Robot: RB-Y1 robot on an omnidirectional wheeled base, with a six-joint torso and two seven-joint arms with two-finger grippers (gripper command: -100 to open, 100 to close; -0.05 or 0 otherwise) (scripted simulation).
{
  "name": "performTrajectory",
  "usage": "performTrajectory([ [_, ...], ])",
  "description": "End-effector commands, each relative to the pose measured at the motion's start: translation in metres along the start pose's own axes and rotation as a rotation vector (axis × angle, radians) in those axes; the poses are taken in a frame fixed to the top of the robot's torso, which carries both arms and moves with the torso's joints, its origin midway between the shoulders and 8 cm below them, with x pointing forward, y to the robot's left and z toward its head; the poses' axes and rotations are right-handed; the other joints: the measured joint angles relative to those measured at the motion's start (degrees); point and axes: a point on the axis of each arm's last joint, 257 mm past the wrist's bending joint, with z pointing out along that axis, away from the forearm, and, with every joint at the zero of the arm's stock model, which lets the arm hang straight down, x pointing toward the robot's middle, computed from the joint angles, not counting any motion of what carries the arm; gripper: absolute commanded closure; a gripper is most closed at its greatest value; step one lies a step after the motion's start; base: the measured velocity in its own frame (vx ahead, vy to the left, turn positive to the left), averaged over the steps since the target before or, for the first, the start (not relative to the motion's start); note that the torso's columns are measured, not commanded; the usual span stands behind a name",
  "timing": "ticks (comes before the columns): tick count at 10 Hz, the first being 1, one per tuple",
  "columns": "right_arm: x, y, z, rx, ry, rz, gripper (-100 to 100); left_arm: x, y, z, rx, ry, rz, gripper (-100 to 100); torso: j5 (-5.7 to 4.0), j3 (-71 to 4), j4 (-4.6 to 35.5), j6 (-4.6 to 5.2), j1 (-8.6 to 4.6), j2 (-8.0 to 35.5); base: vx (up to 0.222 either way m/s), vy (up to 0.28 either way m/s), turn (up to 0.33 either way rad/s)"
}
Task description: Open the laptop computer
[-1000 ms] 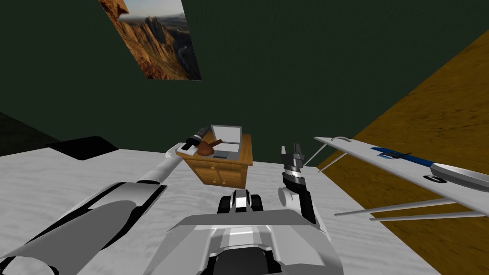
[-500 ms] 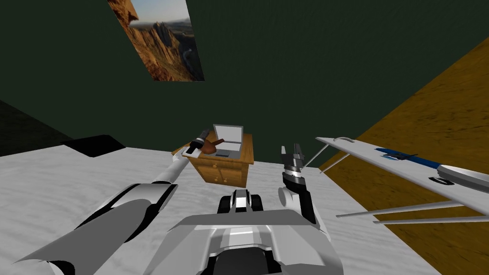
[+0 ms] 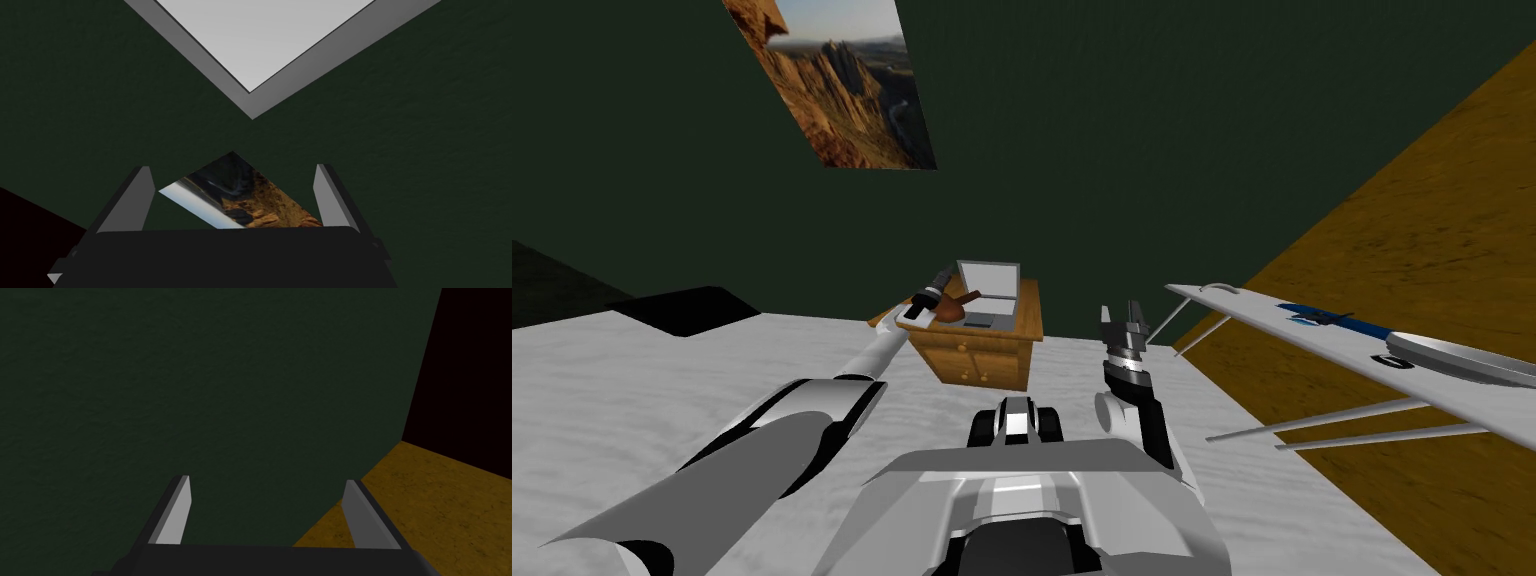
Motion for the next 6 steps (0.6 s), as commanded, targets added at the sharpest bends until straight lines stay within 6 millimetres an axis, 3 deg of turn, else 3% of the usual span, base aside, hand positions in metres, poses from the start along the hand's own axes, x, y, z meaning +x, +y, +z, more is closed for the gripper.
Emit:
performTrajectory([
  [1,0.0,0.0,0.0,0.0,0.0,0.0,0,-0.005,0.0,0.011,-0.029,0.016,0.004,-100,-0.01,0.0,0.0,-0.02,-0.06,0.0,-0.027,0.049,-0.085],
  [6,0.0,0.0,0.0,0.0,0.0,0.0,0,-0.012,0.003,0.026,-0.089,0.037,0.012,-100,-0.03,0.0,0.0,-0.01,-0.11,0.0,-0.03,0.042,-0.096],
])
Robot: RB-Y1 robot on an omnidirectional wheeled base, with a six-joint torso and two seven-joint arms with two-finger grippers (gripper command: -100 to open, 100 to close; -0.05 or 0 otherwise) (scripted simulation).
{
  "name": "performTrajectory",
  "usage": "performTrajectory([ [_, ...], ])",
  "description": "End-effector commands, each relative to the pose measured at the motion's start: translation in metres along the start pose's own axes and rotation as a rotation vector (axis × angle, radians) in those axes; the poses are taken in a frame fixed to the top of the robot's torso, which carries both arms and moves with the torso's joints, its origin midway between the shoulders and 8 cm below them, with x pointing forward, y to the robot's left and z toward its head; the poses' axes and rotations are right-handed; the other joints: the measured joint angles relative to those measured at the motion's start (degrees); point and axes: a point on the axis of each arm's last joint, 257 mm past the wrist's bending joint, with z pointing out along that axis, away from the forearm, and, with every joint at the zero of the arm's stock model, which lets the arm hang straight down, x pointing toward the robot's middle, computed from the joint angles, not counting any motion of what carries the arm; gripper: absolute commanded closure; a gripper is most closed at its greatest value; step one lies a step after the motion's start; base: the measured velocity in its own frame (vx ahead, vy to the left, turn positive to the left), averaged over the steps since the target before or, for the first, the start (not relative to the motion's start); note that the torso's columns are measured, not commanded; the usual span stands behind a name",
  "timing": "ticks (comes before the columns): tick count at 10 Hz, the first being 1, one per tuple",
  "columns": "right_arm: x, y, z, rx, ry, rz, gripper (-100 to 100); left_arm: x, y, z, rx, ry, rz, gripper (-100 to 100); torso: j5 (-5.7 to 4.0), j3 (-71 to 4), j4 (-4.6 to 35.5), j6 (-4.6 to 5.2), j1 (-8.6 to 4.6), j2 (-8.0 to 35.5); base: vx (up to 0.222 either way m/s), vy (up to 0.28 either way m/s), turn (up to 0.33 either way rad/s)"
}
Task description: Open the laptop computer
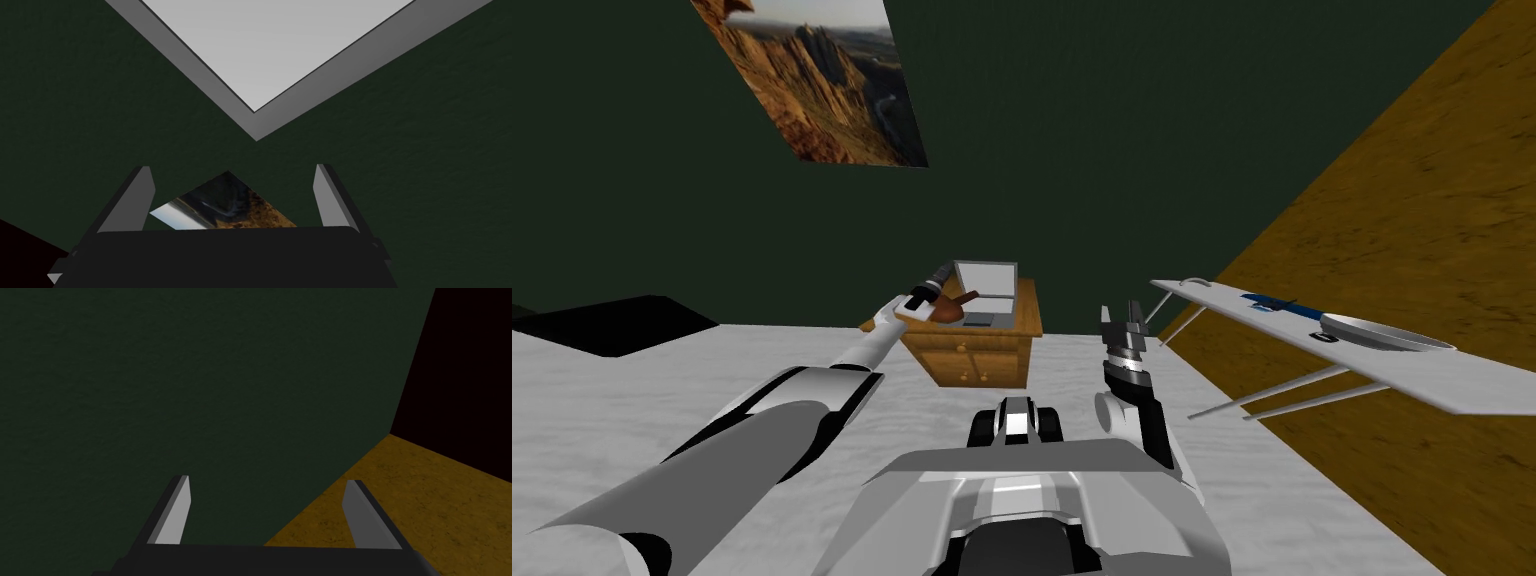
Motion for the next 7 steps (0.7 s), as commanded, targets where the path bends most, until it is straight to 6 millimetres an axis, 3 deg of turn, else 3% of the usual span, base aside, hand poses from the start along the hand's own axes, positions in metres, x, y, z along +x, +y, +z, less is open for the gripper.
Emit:
performTrajectory([
  [1,0.0,0.0,0.0,0.0,0.0,0.0,0,-0.003,0.003,0.006,-0.038,0.01,0.003,-100,0.0,0.0,0.0,0.0,0.01,0.0,-0.031,0.046,-0.099],
  [7,0.0,0.0,0.0,0.0,0.0,0.0,0,-0.014,0.013,0.018,-0.125,0.024,0.012,-100,0.0,0.0,0.0,0.01,0.02,0.0,-0.031,0.043,-0.095],
])
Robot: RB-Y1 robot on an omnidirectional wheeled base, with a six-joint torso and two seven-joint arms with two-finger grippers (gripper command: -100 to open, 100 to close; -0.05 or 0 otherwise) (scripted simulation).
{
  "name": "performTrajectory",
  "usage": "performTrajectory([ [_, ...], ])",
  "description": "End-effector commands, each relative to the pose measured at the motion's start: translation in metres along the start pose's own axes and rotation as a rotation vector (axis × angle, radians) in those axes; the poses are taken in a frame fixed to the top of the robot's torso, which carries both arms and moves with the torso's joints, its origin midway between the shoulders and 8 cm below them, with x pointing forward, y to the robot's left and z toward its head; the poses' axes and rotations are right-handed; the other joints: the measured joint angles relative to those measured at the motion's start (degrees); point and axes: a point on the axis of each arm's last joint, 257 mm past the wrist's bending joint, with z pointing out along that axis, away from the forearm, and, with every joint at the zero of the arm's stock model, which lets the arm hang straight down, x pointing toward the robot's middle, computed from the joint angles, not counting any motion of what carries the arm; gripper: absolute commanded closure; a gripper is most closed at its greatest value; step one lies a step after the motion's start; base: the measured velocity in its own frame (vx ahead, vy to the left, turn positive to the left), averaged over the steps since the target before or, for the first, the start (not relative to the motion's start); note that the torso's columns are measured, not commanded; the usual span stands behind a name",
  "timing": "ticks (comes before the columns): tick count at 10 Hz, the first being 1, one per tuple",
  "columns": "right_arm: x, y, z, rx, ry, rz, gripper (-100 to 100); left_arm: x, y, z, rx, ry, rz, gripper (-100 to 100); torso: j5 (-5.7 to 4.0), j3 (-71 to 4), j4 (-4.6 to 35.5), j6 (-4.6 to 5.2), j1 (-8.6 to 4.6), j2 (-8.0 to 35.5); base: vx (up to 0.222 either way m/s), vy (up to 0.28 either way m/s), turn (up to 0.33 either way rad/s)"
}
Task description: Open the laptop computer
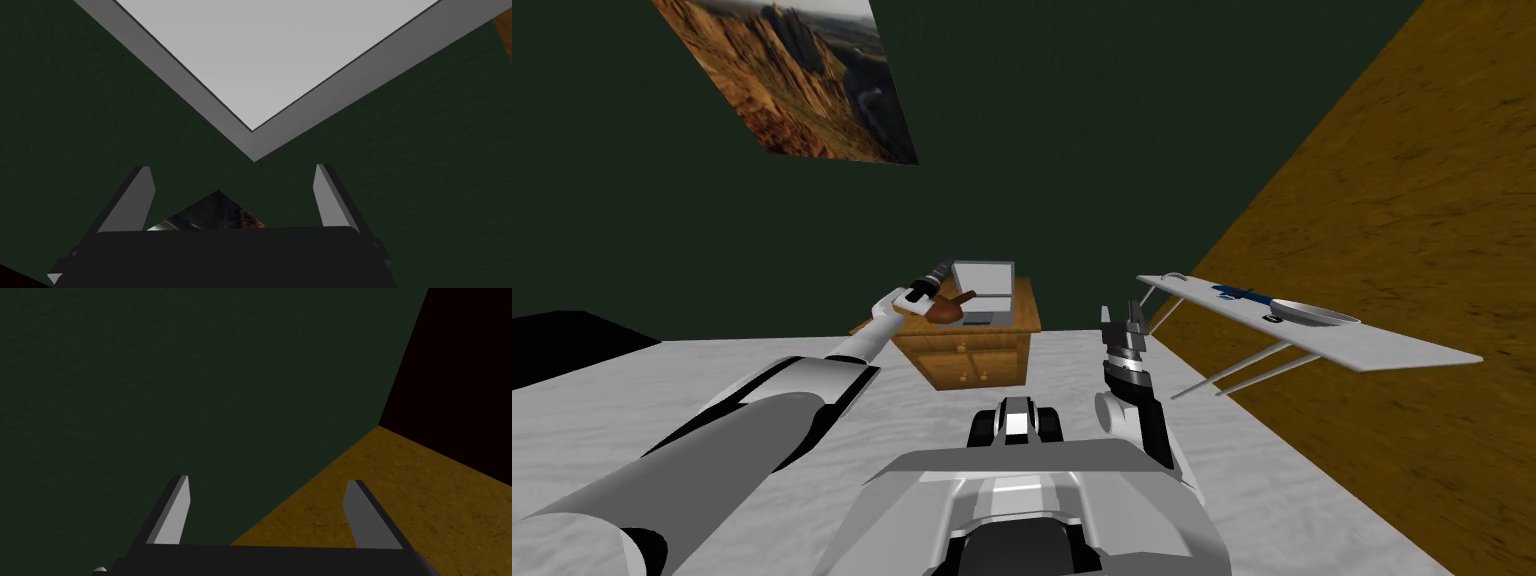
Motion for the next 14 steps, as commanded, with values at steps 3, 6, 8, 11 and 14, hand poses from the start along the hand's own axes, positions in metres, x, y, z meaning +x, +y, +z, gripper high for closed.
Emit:
performTrajectory([
  [3,0.0,0.0,0.0,0.0,0.0,0.0,0,-0.012,0.007,0.009,-0.072,0.002,0.009,-100,0.0,0.0,0.0,0.0,-0.01,0.0,-0.033,0.045,-0.099],
  [6,0.0,0.0,0.0,0.0,0.0,0.0,0,-0.02,0.01,0.013,-0.111,-0.001,0.015,-100,-0.01,0.0,0.0,-0.02,-0.03,0.0,-0.03,0.034,-0.084],
  [8,0.0,0.0,0.0,0.0,0.0,0.0,0,-0.027,0.013,0.015,-0.141,-0.005,0.02,-100,-0.01,0.0,0.0,0.0,-0.02,0.0,-0.034,0.036,-0.093],
  [11,0.0,0.0,0.0,0.0,0.0,0.0,0,-0.038,0.02,0.018,-0.195,-0.015,0.025,-100,0.0,0.0,0.0,-0.01,0.01,0.0,-0.037,0.043,-0.112],
  [14,0.0,0.0,0.0,0.0,0.0,0.0,0,-0.049,0.029,0.018,-0.252,-0.028,0.03,-100,-0.01,0.0,0.0,-0.01,-0.03,0.0,-0.04,0.036,-0.096],
])
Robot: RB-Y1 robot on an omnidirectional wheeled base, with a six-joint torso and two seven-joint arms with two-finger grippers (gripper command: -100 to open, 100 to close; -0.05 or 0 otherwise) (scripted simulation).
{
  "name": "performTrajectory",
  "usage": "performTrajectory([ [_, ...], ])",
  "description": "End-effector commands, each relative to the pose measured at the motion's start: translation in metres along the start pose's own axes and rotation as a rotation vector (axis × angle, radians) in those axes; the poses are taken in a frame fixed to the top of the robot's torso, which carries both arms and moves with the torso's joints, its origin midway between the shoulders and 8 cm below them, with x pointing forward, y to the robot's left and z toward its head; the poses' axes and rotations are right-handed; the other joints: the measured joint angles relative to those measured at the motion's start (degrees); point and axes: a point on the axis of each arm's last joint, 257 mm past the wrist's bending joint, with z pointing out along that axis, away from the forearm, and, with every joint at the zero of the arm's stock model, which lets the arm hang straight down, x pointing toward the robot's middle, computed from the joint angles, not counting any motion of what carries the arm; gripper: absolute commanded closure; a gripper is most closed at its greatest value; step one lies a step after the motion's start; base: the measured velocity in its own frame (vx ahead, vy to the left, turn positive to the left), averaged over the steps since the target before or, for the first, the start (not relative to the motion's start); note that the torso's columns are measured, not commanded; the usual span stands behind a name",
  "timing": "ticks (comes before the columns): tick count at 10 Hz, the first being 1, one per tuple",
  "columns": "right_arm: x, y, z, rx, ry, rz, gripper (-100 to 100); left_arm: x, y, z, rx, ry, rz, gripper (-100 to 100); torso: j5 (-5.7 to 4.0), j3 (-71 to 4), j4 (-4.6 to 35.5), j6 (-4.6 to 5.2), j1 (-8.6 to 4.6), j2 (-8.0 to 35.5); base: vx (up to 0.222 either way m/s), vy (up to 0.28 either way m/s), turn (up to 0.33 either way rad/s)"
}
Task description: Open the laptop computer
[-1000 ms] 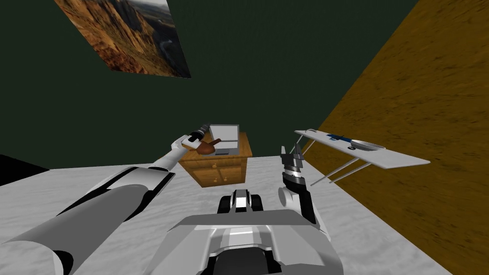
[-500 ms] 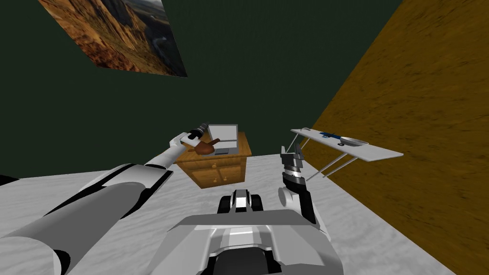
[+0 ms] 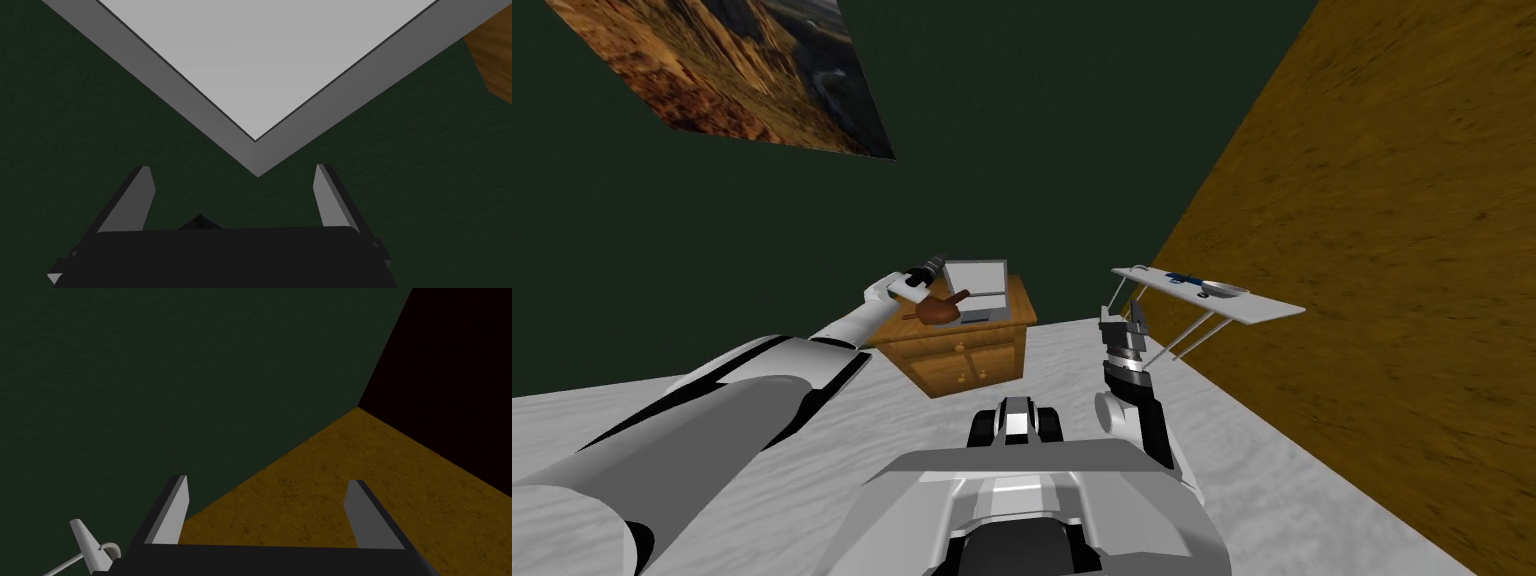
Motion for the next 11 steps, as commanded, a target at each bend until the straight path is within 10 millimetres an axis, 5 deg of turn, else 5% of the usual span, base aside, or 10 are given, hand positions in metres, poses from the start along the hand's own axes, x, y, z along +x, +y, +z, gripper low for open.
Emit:
performTrajectory([
  [1,0.0,0.0,0.0,0.0,0.0,0.0,0,-0.009,0.009,0.001,-0.051,-0.012,0.002,-100,0.0,0.0,0.0,-0.02,0.02,0.0,-0.042,0.03,-0.089],
  [6,0.0,0.0,0.0,0.0,0.0,0.0,0,-0.016,0.016,0.002,-0.094,-0.023,0.004,-100,-0.01,0.0,0.0,-0.03,-0.03,-0.1,-0.022,0.025,-0.058],
  [7,0.0,0.0,0.0,0.0,0.0,0.0,0,-0.016,0.016,0.002,-0.093,-0.023,0.004,100,-0.02,0.0,0.0,-0.01,-0.04,-0.1,0.0,0.0,0.0],
  [11,0.0,0.0,0.0,0.0,0.0,0.0,0,0.002,0.006,-0.003,0.013,-0.009,-0.018,100,-0.03,-0.1,0.0,-0.02,-0.12,-0.2,0.064,-0.072,0.177],
])
